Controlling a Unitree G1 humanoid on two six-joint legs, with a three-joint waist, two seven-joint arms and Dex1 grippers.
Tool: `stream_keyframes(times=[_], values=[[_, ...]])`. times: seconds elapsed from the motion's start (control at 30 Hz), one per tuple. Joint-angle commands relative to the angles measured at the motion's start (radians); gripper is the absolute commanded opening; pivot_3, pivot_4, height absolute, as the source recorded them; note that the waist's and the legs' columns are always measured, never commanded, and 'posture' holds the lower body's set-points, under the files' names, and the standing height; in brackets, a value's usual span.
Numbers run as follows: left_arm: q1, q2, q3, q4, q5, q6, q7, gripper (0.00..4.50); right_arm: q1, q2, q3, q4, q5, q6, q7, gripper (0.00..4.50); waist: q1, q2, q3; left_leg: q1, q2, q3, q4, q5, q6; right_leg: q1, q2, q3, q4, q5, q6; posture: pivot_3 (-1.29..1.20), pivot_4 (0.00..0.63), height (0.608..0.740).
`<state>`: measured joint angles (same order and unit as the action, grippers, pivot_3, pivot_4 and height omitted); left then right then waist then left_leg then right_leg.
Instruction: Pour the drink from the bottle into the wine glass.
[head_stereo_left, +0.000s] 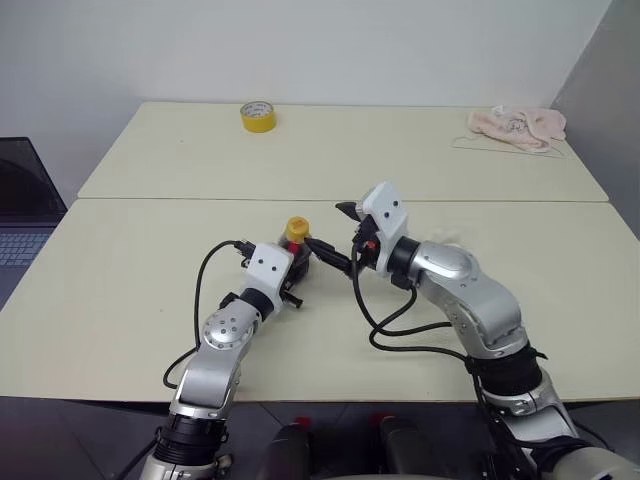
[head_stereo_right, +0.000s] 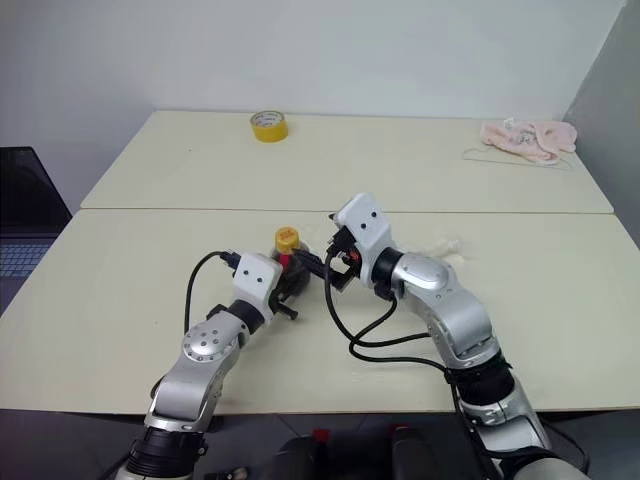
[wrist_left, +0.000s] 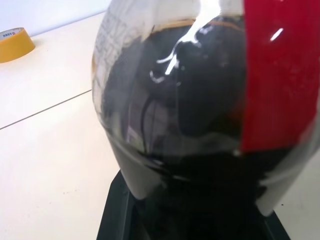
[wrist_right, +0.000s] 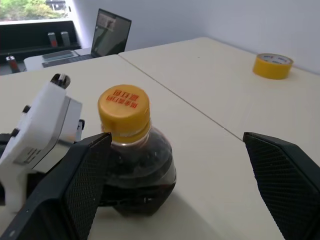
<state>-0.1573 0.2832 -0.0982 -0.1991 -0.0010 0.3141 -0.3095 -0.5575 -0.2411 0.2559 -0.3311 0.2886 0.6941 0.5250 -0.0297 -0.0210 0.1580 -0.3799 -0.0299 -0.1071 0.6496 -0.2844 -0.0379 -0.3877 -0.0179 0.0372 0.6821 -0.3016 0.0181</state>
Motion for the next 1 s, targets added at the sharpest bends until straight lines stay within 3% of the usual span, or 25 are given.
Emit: stream_keyframes(times=[0.03,0.77,1.0], values=[[0.004,0.004,0.005,-0.019,0.002,-0.012,-0.005,0.79,-0.007,-0.008,-0.007,-0.090,0.073,0.046,0.055,4.50,0.000,0.000,0.000,0.000,0.000,0.000,0.000,0.000,0.000,0.000,0.000,0.000,0.000,0.000,0.000,0.00,0.150,0.740],[-0.001,0.002,0.004,-0.016,0.004,-0.011,-0.007,0.79,-0.099,0.123,0.019,0.058,-0.003,-0.001,-0.032,4.50,0.000,0.000,0.000,0.000,0.000,0.000,0.000,0.000,0.000,0.000,0.000,0.000,0.000,0.000,0.000,0.00,0.150,0.740],[-0.002,0.003,0.005,-0.014,0.005,-0.013,-0.006,0.79,-0.094,0.119,0.019,0.054,-0.001,-0.008,-0.023,2.13,-0.001,0.000,0.000,0.000,0.000,0.000,0.000,0.000,0.000,0.000,0.000,0.000,0.000,0.000,0.000,0.00,0.150,0.740]])
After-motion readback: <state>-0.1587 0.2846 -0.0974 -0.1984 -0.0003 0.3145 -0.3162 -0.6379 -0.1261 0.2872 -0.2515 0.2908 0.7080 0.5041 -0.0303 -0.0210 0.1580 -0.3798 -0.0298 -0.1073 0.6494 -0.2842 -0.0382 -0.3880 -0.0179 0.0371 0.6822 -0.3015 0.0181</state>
